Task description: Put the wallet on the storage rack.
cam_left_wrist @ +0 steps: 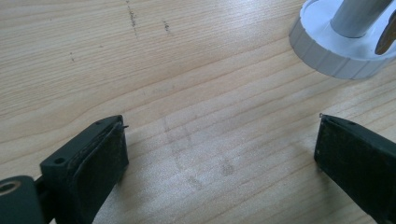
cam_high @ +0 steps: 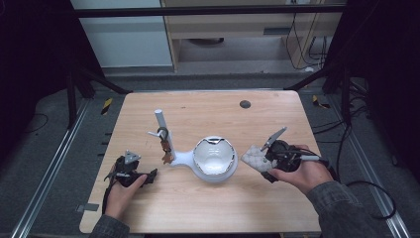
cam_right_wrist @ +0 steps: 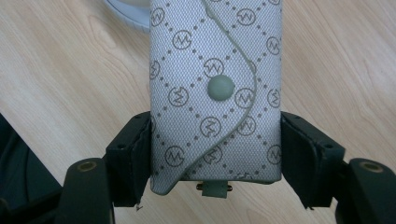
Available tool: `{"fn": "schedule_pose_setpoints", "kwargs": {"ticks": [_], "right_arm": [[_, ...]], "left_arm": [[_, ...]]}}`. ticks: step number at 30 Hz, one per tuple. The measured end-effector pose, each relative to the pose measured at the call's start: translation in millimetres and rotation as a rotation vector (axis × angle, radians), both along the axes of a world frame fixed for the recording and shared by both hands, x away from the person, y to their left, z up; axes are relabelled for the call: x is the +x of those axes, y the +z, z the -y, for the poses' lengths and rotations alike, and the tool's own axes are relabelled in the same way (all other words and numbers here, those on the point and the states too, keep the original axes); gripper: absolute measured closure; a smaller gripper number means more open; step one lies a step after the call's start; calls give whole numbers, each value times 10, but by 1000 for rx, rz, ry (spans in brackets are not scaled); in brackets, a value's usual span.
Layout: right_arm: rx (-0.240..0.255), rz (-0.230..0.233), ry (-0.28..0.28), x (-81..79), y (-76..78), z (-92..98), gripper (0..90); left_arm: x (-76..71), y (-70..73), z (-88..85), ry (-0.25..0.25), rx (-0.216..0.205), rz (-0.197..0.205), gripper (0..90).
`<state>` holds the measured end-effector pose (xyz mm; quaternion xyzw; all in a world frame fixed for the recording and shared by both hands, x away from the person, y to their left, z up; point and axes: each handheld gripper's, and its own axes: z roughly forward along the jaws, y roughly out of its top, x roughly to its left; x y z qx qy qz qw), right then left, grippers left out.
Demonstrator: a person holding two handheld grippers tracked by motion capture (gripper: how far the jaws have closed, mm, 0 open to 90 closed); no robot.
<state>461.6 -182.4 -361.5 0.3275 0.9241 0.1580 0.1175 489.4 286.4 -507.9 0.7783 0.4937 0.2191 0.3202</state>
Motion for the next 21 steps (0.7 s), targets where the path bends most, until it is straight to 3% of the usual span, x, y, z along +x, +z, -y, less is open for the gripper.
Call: {"fn": "schedule_pose_setpoints", "kwargs": {"ticks": [21], "right_arm": [[-21, 28, 108, -1, 280, -448, 318]], "left_arm": [[1, -1, 1, 1, -1, 3, 19]]}}
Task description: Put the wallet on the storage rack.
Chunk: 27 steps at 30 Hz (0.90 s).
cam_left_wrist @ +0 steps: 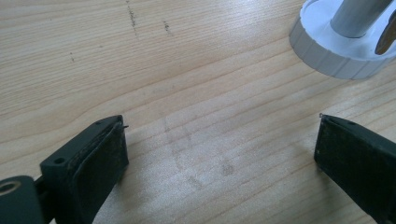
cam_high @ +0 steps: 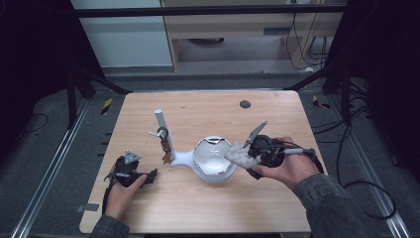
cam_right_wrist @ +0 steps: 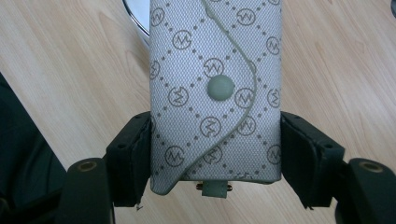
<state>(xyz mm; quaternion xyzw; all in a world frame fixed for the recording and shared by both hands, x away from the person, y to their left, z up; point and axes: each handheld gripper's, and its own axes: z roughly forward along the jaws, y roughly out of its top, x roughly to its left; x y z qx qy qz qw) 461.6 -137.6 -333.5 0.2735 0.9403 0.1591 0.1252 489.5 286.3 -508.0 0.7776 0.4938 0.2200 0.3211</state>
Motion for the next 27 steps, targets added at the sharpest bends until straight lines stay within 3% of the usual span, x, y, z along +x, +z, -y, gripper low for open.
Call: {"fn": "schedule_pose_setpoints", "kwargs": {"ticks": [10, 27], "right_arm": [[0, -5, 39, 48, 14, -231, 318], [-22, -30, 87, 83, -37, -460, 318]], "left_arm": [[0, 0, 0, 0, 0, 0, 19], [0, 0, 0, 0, 0, 0, 19]]}}
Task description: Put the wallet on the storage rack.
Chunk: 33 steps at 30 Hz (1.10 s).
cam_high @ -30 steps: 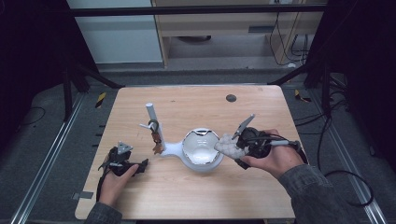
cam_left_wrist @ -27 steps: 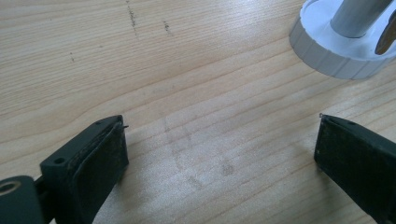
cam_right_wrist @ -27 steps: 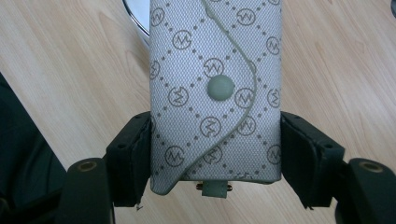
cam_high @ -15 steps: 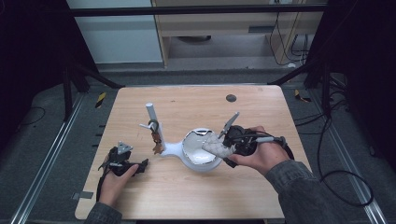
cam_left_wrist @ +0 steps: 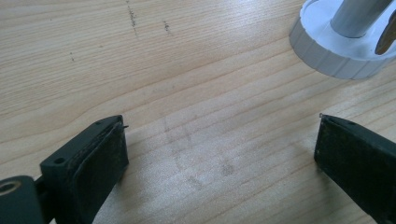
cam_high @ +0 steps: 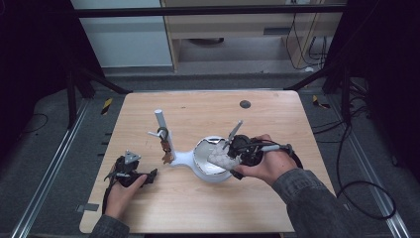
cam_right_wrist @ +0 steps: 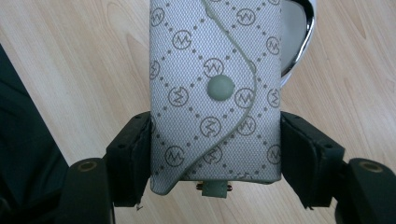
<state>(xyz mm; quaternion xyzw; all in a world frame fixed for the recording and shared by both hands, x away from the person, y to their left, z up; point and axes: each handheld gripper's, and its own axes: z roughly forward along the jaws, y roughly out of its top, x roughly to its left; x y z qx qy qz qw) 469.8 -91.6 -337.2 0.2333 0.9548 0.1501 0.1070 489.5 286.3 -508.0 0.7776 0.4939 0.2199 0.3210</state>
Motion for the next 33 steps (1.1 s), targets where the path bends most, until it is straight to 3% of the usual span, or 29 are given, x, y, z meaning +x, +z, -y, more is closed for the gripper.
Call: {"fn": "schedule_pose_setpoints", "kwargs": {"ticks": [22, 33], "right_arm": [[-56, -66, 33, 168, -229, -291, 318], [-71, -82, 17, 289, -238, -362, 318]], "left_arm": [[0, 0, 0, 0, 0, 0, 19], [0, 0, 1, 1, -1, -1, 19]]}}
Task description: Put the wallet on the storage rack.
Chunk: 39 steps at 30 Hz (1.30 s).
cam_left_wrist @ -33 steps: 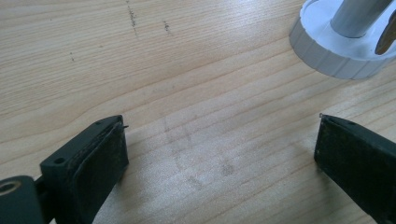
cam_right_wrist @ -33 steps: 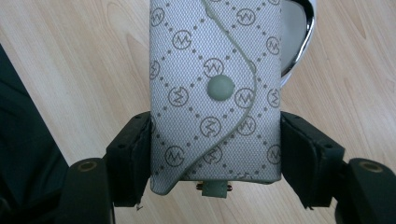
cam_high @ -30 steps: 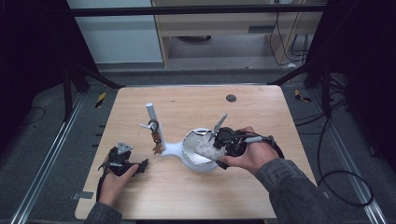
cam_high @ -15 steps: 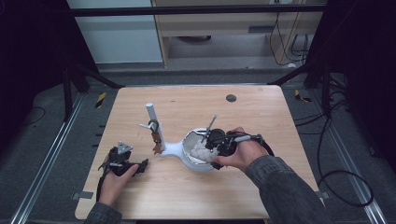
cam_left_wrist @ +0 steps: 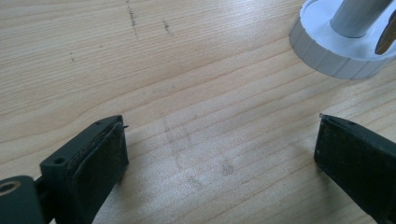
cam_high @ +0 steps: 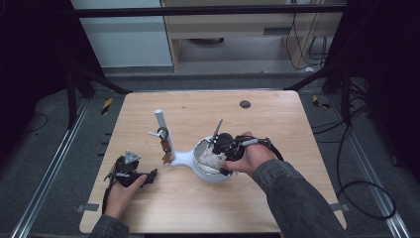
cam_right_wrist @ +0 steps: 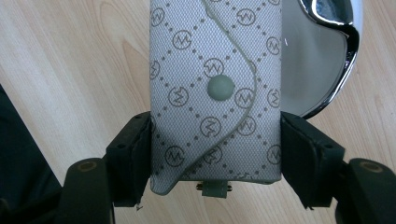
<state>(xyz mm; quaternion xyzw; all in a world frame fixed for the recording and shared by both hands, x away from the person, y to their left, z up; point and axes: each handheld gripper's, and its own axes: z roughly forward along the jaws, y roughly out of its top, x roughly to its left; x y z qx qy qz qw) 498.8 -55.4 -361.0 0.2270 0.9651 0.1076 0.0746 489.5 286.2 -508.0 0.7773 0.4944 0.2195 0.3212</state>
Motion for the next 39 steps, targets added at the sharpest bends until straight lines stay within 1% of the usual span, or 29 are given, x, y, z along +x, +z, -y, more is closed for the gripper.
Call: {"fn": "schedule_pose_setpoints", "kwargs": {"ticks": [5, 15, 22, 28, 32, 39], "right_arm": [[-9, -6, -10, 42, -12, -7, 317], [-13, -11, -11, 122, -39, -40, 317], [-11, -19, -16, 144, -53, -58, 317], [-6, -16, -18, 158, -56, -68, 317], [-9, -11, -10, 168, -66, -81, 317], [-8, -9, -17, 189, -79, -102, 316]], "left_arm": [[0, 1, -2, -2, 2, -1, 19], [1, 0, 0, -2, 0, 0, 19], [1, 0, 0, -2, 0, -1, 19], [2, 0, 0, -3, 0, -1, 19], [2, 0, 1, -3, -1, 0, 19], [3, 0, 0, -5, 1, 0, 18]]}}
